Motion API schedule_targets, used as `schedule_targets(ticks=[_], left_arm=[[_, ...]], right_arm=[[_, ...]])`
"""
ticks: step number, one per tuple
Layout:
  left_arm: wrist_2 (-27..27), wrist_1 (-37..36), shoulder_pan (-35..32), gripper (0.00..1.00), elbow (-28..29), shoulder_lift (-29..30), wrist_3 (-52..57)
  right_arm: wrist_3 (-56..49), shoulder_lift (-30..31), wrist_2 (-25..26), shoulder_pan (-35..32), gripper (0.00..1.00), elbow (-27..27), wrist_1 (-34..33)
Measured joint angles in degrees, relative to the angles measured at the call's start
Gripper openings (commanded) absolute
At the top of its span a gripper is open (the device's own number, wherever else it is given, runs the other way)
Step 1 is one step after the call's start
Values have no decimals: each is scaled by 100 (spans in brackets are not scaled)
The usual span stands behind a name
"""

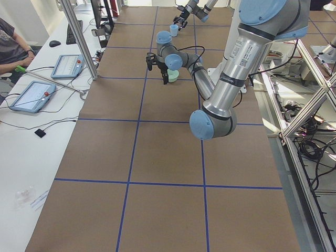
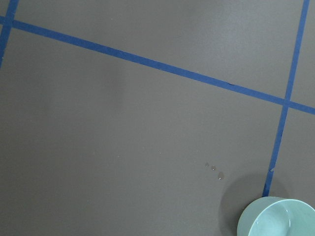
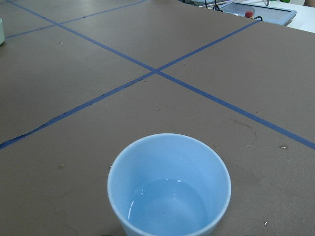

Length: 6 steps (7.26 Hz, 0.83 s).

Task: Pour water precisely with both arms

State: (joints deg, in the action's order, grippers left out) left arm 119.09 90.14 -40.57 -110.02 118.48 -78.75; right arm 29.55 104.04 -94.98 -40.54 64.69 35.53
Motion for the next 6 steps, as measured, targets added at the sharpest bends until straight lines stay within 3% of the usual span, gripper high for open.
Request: schedule_targets(ticks=[6], left_arm=[[0, -66, -31, 100, -10, 17, 8]], right_arm=[[33, -83, 107, 91, 91, -23, 36]])
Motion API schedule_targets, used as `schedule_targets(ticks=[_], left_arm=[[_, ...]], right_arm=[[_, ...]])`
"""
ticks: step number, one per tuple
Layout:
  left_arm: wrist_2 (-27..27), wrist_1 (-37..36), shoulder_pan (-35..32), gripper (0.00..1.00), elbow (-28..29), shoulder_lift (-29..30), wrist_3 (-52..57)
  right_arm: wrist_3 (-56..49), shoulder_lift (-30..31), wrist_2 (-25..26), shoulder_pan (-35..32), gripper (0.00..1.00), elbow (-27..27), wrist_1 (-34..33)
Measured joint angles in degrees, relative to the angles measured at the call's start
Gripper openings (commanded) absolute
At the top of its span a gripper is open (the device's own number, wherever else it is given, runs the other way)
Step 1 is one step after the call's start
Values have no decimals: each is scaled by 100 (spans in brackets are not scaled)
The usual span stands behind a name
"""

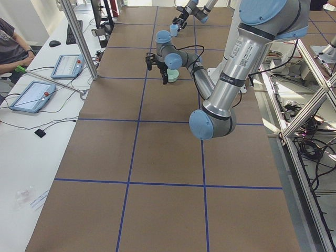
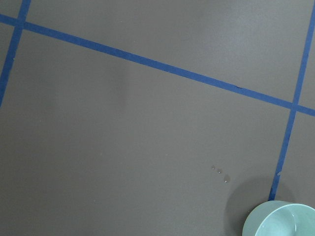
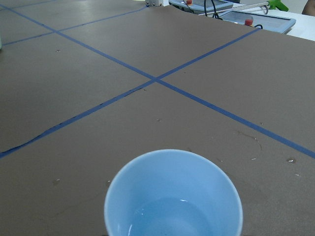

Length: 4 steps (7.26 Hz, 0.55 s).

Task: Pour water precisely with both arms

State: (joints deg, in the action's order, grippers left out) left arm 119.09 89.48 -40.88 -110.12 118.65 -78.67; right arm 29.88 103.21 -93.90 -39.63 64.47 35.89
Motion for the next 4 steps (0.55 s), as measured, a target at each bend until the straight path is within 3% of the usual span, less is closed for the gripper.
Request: schedule_targets(ticks=[4], left_arm=[[8, -9, -45, 100, -10, -5, 1]], right_arm=[[-1, -83, 31, 13, 88, 2, 5]])
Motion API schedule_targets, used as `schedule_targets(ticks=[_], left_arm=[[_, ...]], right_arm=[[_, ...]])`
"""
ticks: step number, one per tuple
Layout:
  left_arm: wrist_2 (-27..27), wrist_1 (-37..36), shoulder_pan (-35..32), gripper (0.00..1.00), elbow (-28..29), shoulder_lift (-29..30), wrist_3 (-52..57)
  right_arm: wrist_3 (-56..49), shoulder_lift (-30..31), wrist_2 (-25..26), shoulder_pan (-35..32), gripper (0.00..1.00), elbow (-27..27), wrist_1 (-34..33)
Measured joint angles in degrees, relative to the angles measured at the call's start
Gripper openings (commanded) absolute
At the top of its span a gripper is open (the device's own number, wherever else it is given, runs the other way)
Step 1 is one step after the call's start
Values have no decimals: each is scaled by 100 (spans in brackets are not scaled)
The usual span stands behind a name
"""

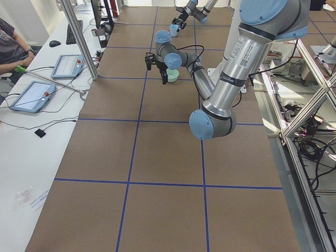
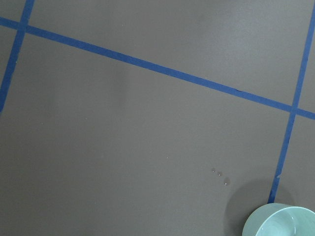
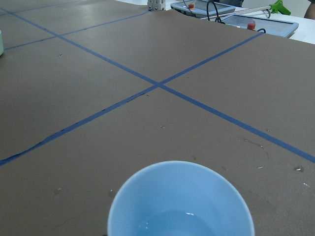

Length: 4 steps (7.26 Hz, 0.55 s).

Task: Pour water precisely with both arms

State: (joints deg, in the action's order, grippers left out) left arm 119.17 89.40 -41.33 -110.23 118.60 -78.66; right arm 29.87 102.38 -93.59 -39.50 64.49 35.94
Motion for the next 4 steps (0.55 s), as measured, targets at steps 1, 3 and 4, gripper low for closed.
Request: schedule_targets(ticks=[1, 3, 4], left_arm=[[1, -16, -3, 100, -7, -1, 0], [1, -118, -6, 100, -33, 13, 0], [1, -140, -6, 100, -38, 18, 0]], right_arm=[[-2, -26, 4, 1, 75, 0, 2], [1, -39, 6, 3, 43, 5, 10], [1, -41, 3, 3, 42, 22, 8]])
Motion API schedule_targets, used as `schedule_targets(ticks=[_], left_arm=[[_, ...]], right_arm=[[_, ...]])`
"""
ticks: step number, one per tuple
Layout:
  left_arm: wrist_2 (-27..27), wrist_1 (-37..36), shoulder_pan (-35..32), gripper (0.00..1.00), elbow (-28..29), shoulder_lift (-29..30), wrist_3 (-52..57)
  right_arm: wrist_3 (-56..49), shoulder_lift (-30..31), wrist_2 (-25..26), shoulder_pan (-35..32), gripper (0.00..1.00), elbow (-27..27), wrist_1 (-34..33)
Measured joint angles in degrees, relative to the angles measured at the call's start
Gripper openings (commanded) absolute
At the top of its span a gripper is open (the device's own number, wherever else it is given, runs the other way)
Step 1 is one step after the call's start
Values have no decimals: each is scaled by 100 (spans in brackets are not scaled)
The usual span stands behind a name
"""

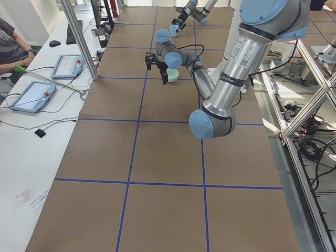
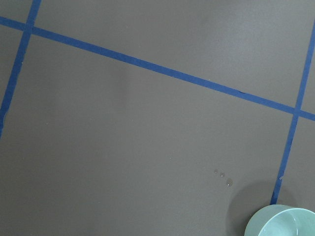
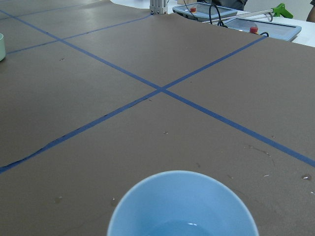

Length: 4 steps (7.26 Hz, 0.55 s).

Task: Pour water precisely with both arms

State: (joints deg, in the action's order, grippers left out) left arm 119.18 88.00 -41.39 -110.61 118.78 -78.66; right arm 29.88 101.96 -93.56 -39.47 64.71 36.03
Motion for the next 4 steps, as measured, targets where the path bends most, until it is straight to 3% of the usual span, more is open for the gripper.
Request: schedule_targets(ticks=[4], left_arm=[[6, -11, -7, 100, -18, 9, 0]], right_arm=[[35, -125, 77, -2, 37, 300, -65]])
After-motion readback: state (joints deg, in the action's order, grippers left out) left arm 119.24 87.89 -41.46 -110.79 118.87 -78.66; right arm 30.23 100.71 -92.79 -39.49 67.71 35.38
